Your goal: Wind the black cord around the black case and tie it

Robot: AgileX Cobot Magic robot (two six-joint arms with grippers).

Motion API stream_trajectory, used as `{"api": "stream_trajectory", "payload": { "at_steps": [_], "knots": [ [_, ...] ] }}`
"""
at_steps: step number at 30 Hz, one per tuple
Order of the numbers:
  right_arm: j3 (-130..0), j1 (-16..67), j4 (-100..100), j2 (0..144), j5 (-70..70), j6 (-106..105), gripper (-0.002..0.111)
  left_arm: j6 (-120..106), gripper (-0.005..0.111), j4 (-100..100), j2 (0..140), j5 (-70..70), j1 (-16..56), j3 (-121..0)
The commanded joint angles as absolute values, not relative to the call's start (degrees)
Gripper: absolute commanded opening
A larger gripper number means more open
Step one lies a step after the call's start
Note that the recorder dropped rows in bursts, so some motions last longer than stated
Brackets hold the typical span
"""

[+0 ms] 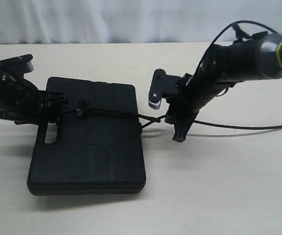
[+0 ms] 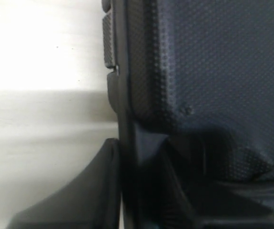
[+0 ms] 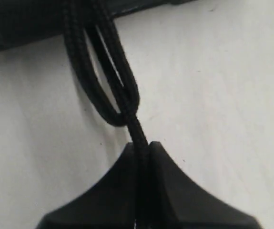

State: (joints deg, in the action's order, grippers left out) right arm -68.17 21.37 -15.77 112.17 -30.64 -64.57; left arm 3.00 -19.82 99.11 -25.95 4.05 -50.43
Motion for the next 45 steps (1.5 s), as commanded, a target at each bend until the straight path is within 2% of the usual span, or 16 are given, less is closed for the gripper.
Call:
{"api": "stream_trajectory", "payload": {
  "at_steps": [1, 6, 11, 18, 25, 35, 38, 41, 43, 45],
  "knots": [
    [-68.3, 16.6, -14.2, 105.9, -35.0, -61.8, 0.004, 2.7, 0.000, -20.0, 98.5, -22.6, 4.0, -50.8],
    [-68.2, 10.5, -14.2, 102.6, -39.4, -59.3, 0.004, 2.7, 0.000, -20.0, 98.5, -20.3, 4.0, -50.7],
    [-66.9, 7.8, -14.2, 102.5, -40.4, -56.1, 0.004, 2.8, 0.000, -20.0, 98.5, -18.2, 4.0, -50.7],
    [-63.2, 7.8, -13.9, 102.5, -34.6, -49.2, 0.004, 2.8, 0.000, -20.3, 98.5, -15.8, 4.1, -50.7],
    [-62.9, 7.8, -7.3, 104.5, -34.9, -37.9, 0.004, 2.8, 0.000, -20.7, 99.0, -14.1, 4.1, -50.7],
    [-63.3, 7.8, -1.9, 107.6, -33.8, -23.8, 0.004, 2.8, 0.000, -25.0, 106.4, -14.2, 4.1, -52.1],
    [-63.3, 7.8, -1.9, 108.1, -32.8, -23.1, 0.004, 2.8, 0.007, -25.1, 107.7, -13.7, 4.5, -53.0],
    [-63.3, 7.8, -1.9, 108.6, -32.6, -23.1, 0.006, 2.8, 0.022, -25.1, 109.3, -12.0, 5.7, -53.8],
    [-63.3, 7.8, -1.9, 108.7, -32.6, -22.0, 0.013, 2.8, 0.033, -25.1, 110.1, -12.7, 6.7, -54.9],
    [-63.3, 7.8, -1.9, 108.7, -32.7, -20.2, 0.024, 2.8, 0.041, -24.6, 110.5, -14.9, 7.4, -56.6]
  ]
}}
